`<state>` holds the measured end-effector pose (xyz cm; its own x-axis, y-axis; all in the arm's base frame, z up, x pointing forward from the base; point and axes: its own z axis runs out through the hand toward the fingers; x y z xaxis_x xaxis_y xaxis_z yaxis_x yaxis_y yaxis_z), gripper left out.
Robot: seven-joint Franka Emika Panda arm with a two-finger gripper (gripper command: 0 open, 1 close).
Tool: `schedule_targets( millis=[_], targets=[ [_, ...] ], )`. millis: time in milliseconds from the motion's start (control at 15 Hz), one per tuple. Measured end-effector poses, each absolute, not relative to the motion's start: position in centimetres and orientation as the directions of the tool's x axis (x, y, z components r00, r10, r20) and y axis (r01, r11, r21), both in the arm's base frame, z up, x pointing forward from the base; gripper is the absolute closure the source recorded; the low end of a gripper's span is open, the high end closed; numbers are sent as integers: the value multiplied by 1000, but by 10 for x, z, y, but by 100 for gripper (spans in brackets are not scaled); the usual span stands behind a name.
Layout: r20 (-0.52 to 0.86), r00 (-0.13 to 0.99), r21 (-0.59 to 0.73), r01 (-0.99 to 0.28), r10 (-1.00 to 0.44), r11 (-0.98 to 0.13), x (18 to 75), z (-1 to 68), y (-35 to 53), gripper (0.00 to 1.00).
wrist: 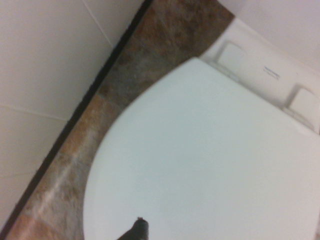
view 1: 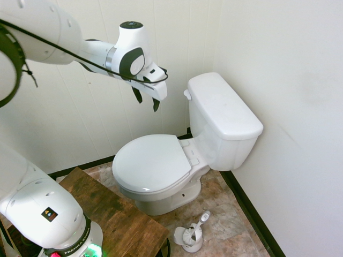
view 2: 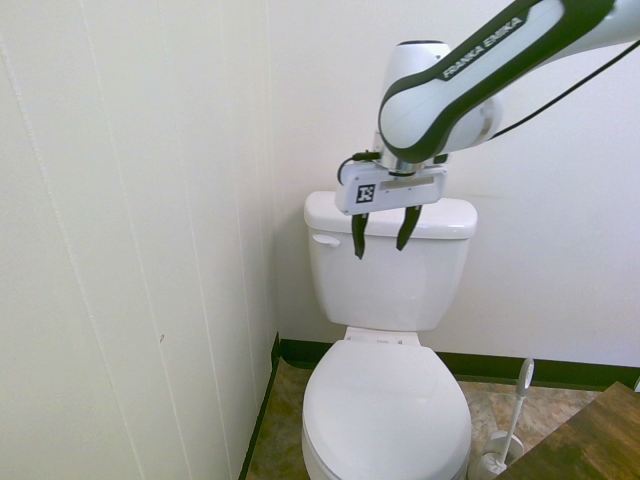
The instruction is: Flush the toilet
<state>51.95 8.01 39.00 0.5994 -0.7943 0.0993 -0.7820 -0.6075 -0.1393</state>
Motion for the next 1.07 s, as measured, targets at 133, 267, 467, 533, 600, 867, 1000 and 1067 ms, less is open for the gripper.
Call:
schedule_targets(
  millis=[133,267,467,533,600,867,1000,1067],
  targets=[
    [133,563,-155,-801,-816,-578,561,382,94,0],
    [167,514,-175,-824,-841,-538,598,378,103,0],
    [193,442,-207,-854,-876,-477,645,373,102,100],
    [199,420,-213,-864,-886,-457,658,371,99,100],
    [205,400,-217,-871,-893,-440,669,369,95,100],
    [222,339,-225,-894,-914,-387,698,360,79,100],
    [222,323,-218,-903,-920,-370,705,357,74,100],
    [219,317,-215,-907,-923,-363,707,356,74,100]
  ],
)
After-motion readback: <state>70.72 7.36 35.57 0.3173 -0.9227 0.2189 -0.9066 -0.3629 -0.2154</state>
